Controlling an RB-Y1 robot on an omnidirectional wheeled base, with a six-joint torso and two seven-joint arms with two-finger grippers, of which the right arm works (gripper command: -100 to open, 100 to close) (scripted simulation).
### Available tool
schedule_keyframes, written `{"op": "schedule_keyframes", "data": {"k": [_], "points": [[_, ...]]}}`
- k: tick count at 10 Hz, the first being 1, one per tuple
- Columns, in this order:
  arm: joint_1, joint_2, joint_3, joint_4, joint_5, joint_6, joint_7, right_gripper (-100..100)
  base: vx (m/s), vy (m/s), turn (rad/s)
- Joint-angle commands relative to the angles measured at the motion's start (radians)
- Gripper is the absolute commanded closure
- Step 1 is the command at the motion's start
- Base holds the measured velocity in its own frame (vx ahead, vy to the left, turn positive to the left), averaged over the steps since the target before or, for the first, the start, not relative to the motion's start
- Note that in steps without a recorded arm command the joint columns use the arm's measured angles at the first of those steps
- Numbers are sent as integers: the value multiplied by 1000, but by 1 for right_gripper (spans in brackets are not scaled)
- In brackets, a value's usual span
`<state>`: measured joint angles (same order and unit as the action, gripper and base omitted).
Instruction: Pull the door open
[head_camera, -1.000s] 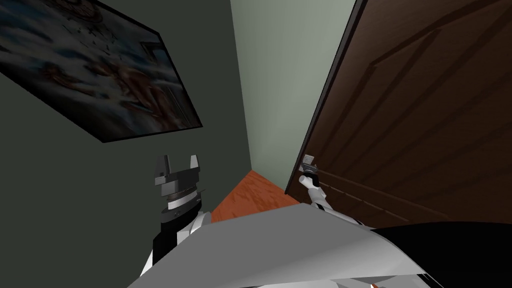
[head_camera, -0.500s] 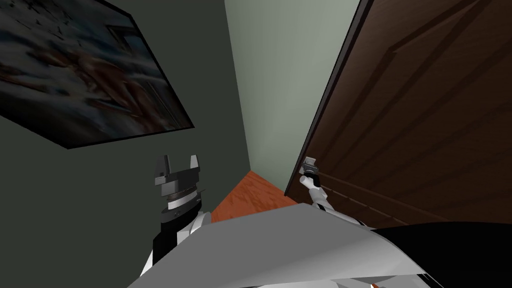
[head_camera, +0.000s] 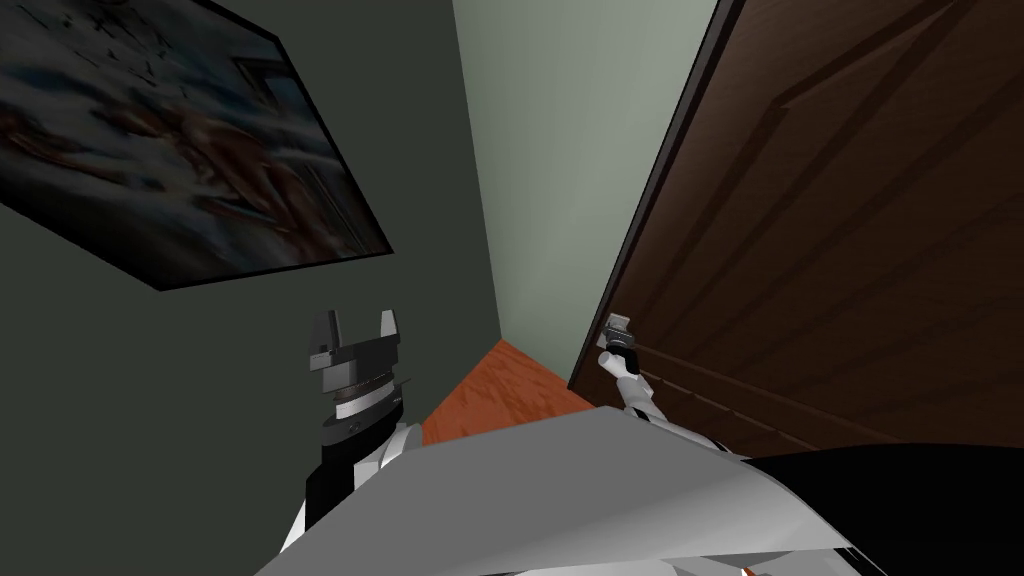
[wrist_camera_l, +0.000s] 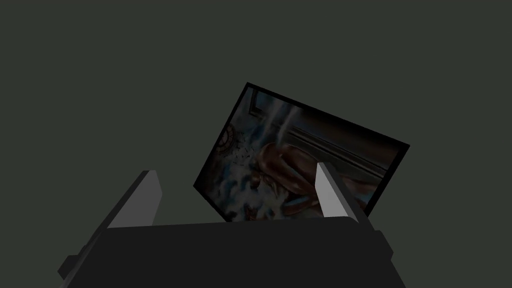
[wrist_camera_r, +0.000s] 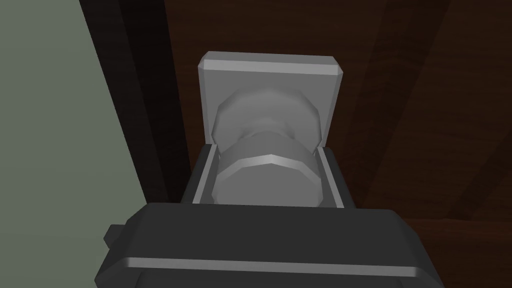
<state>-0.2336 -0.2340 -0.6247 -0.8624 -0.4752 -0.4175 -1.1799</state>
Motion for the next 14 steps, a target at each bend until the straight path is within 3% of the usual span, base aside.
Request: {"op": "schedule_keyframes", "data": {"k": [1,8,10,11,14], "points": [[-2,1,18,6,4,1,-9,100,-228,-24,90],[-13,26,111,-18,26,13,-43,100,-204,2,67],[-15,31,128,-23,30,15,-50,100,-261,-27,82],[-9,31,120,-34,28,23,-45,100,-110,12,39],[-9,44,161,-39,39,28,-57,100,-196,-22,68]]}}
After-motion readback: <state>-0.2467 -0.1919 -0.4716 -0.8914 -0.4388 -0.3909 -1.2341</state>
